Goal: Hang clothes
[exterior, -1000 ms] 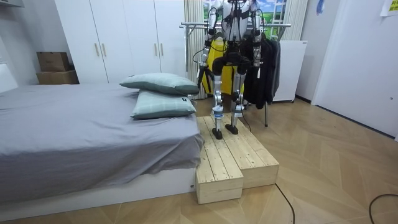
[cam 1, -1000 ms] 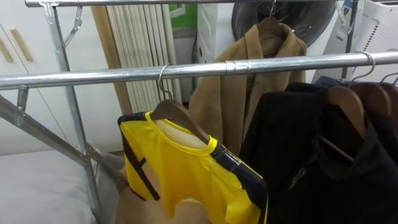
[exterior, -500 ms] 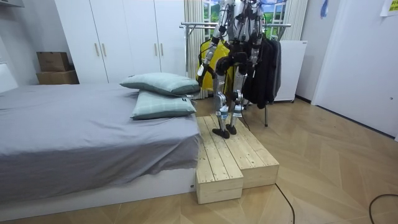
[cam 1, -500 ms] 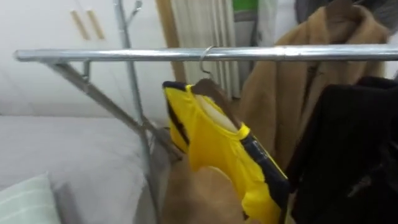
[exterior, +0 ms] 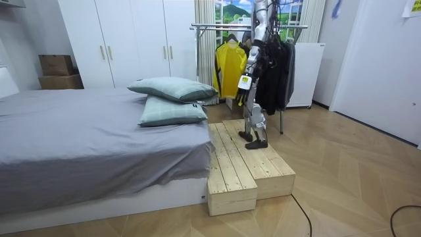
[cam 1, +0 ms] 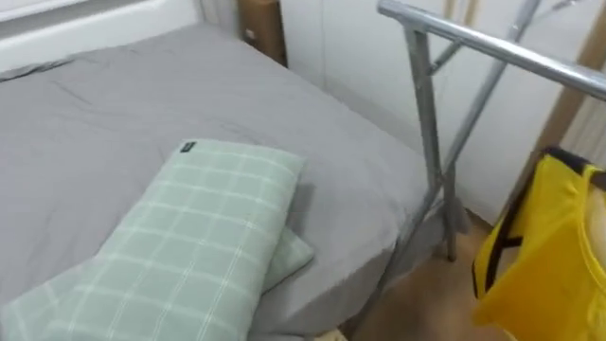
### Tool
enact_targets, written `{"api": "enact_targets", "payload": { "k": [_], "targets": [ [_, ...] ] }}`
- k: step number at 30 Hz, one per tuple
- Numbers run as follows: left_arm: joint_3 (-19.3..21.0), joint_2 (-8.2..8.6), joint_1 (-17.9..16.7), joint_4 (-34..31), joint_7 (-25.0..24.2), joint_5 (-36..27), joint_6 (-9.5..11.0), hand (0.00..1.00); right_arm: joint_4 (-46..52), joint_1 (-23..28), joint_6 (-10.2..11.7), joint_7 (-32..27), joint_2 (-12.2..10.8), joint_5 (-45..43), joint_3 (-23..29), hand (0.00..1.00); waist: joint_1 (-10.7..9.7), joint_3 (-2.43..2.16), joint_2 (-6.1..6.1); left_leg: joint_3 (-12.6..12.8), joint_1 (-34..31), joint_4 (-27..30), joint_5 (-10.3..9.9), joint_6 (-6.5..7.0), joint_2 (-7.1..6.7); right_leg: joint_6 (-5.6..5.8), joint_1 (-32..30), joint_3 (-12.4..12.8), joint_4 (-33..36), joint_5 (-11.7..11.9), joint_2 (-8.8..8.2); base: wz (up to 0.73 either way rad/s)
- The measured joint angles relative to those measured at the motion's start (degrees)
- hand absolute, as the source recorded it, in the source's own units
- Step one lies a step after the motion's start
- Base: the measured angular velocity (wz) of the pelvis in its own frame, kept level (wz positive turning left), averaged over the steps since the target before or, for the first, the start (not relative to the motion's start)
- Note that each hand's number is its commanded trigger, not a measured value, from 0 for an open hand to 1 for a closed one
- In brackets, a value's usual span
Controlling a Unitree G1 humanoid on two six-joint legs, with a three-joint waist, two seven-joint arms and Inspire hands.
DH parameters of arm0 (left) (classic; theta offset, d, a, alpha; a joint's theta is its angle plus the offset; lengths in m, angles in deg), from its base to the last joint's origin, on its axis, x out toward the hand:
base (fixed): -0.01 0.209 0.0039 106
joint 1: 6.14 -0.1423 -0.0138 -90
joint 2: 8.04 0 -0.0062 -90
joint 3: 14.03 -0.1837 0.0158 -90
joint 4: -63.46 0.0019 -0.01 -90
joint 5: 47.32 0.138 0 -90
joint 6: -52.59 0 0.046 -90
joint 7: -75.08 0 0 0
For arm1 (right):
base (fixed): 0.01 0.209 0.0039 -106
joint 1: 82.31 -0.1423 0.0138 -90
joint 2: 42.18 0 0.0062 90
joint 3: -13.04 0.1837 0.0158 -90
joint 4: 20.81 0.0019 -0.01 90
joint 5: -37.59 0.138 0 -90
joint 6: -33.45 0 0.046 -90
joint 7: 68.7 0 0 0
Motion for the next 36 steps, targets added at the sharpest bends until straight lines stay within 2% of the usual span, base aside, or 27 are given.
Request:
{"api": "enact_targets", "payload": {
  "k": [1, 3, 4, 5, 7, 9, 10, 11, 14, 18, 20, 21, 22, 24, 25, 26, 31, 34, 36],
  "targets": [
    [-0.02, 0.06, -0.05, 0.39, 0.18, -0.06, -0.01, 0.00, -0.09, 0.94, -0.41, -0.03, 0.26, 0.26, 0.06, 0.00, -0.06, 0.06, -0.42, -0.31, 0.66, -0.52, 0.75, -0.32, -0.09, -0.27, 0.94, 0.96, -0.48, 0.32, -0.21, 0.93],
    [0.25, 0.76, -0.24, 0.50, -0.01, -0.27, 0.00, 0.00, -0.18, 2.29, -0.85, -0.10, 0.77, 1.45, 0.14, 0.00, -0.01, 0.14, 0.51, -2.71, 0.71, -0.46, 2.37, -0.09, -0.12, 0.26, 2.31, 2.82, -0.94, 0.85, -0.17, 0.91],
    [0.16, 1.06, -0.21, 0.51, -0.07, -0.46, 0.00, 0.00, -0.22, 3.19, -0.84, -0.21, 0.82, 2.59, 0.23, 0.00, -0.58, 0.09, 0.80, -4.43, 0.66, -0.39, 3.33, 0.11, -0.26, 0.84, 2.92, 6.26, -0.75, 1.03, -0.16, 1.18],
    [0.17, 0.97, -0.22, 0.51, -0.04, -0.55, 0.00, 0.00, -0.14, 3.55, -0.94, -0.49, 0.66, 3.63, 0.25, 0.00, -1.41, 0.12, 0.75, -5.61, 0.50, -0.27, 3.65, 0.56, -0.35, 2.58, 3.54, 9.67, -0.75, 0.89, -0.13, 1.29],
    [0.18, 0.73, -0.06, 0.53, 0.01, -0.63, 0.02, 0.00, -0.08, 3.68, -1.43, -1.02, 0.45, 3.87, 0.72, 0.00, -2.28, 0.12, 0.47, -7.58, -0.02, -0.20, 4.28, 1.26, -0.97, 3.84, 4.39, 12.15, -0.99, 0.97, -0.50, 1.17],
    [0.26, 0.80, 0.03, 0.53, 0.00, -0.63, 0.11, 0.00, -0.05, 3.64, -1.43, -1.50, 0.24, 3.83, 0.69, 0.00, -1.70, 0.10, 0.19, -10.14, -0.55, -0.24, 4.27, 2.09, -2.19, 4.37, 5.01, 14.42, -1.46, 1.15, -0.71, 0.84],
    [0.25, 0.86, -0.02, 0.63, -0.02, -0.68, 0.20, 0.00, -0.05, 3.86, -1.43, -1.68, 0.18, 3.94, 0.72, 0.00, -1.38, 0.13, 0.18, -11.50, -0.53, -0.19, 4.33, 2.30, -2.77, 4.94, 5.93, 16.53, -1.92, 1.51, -0.59, 0.66],
    [0.26, 0.80, -0.01, 1.14, 0.00, -0.92, 0.32, 0.00, -0.01, 4.07, -1.43, -1.91, 0.00, 4.24, 0.67, 0.00, -1.24, 0.24, -0.05, -12.71, -0.39, 0.03, 4.27, 2.90, -3.43, 5.03, 6.60, 19.17, -2.10, 1.55, -0.73, 0.63],
    [0.66, 0.62, -0.88, 2.47, -0.09, -0.77, 0.32, 0.00, 0.30, 3.60, -1.47, -1.79, -0.39, 2.99, 1.13, 0.00, -0.16, 0.47, -0.04, -14.89, -0.19, 0.56, 3.42, 4.23, -4.50, 6.05, 7.93, 23.25, -2.92, 2.24, -0.54, 0.41],
    [1.75, -0.11, -1.61, 3.88, -0.78, -0.94, -0.29, 0.00, 0.96, 3.55, -1.39, -0.90, -0.57, 1.23, 2.32, 0.00, 0.20, 0.69, -0.43, -17.25, -0.23, 0.83, 2.60, 5.60, -5.47, 6.82, 8.60, 25.75, -2.98, 3.12, -0.42, 0.34],
    [1.29, -0.26, -2.08, 3.95, -0.98, -0.91, -0.46, 0.00, 1.08, 3.51, -1.34, -0.05, -1.10, 1.27, 2.25, 0.00, 0.17, 0.72, -0.52, -19.21, -0.30, 1.33, 2.27, 6.24, -6.21, 7.20, 9.01, 28.19, -4.22, 3.56, -0.20, 0.37],
    [1.28, -0.26, -2.18, 3.95, -1.00, -0.89, -0.52, 0.00, 1.01, 3.51, -1.32, 0.07, -1.25, 1.29, 2.25, 0.00, 0.16, 0.76, -0.60, -19.64, -0.33, 1.59, 2.18, 6.39, -6.31, 7.22, 9.17, 28.95, -4.74, 3.64, -0.03, 0.34],
    [1.29, -0.27, -2.35, 3.91, -0.98, -0.88, -0.80, 0.00, 0.84, 3.52, -1.32, 0.12, -1.50, 1.49, 2.14, 0.00, 0.47, 1.03, -0.80, -20.12, -0.40, 1.82, 2.12, 6.50, -6.30, 7.00, 9.80, 30.16, -6.24, 4.06, 0.46, 0.18],
    [1.27, -0.17, -2.43, 3.83, -0.97, -0.89, -1.42, 0.00, 0.53, 3.51, -1.31, 0.33, -1.77, 1.70, 1.37, 0.00, 1.13, 1.09, -0.91, -21.17, -0.93, 2.19, 2.11, 6.52, -6.29, 6.86, 10.10, 33.11, -8.79, 4.80, 1.44, 0.10],
    [1.28, -0.07, -2.35, 3.71, -0.92, -0.80, -1.54, 0.00, 0.48, 3.40, -1.10, 0.65, -1.79, 1.70, 0.64, 0.00, 1.42, 1.20, -0.94, -21.66, -1.33, 2.49, 2.11, 6.52, -6.33, 7.00, 10.63, 34.30, -10.42, 5.29, 1.83, 0.08],
    [1.38, 0.13, -2.38, 3.66, -0.59, -0.78, -1.55, 0.00, 0.18, 3.48, -0.72, 0.72, -1.80, 1.70, 0.04, 0.00, 1.69, 1.32, -0.99, -21.91, -1.31, 2.66, 2.11, 6.51, -6.46, 7.59, 11.64, 35.19, -11.92, 5.81, 1.98, 0.09],
    [1.35, 0.95, -0.46, 2.69, 1.30, -0.93, -1.40, 0.00, -0.50, 3.44, 0.99, 1.41, -1.87, 1.21, -1.57, 0.00, 1.45, 1.51, -0.92, -22.61, -1.47, 2.14, 2.14, 6.43, -6.86, 8.24, 13.33, 35.33, -14.95, 5.80, 2.06, 0.06],
    [1.40, 1.49, 1.61, 2.56, 2.54, -1.07, -0.29, 0.00, -0.89, 3.46, 1.81, 1.96, -1.90, 1.07, -2.18, 0.00, 1.47, 1.53, -0.91, -22.73, -1.37, 1.45, 2.40, 5.97, -7.05, 8.37, 13.51, 35.45, -14.97, 5.72, 2.23, 0.00],
    [1.31, 1.77, 2.31, 2.55, 3.03, -1.05, 0.25, 0.00, -1.36, 3.51, 2.47, 2.49, -1.96, 1.15, -2.21, 0.00, 1.49, 1.51, -0.98, -22.73, -1.27, 1.18, 2.49, 5.82, -7.05, 8.40, 13.53, 36.50, -14.99, 5.69, 2.40, -0.05]
  ]
}}
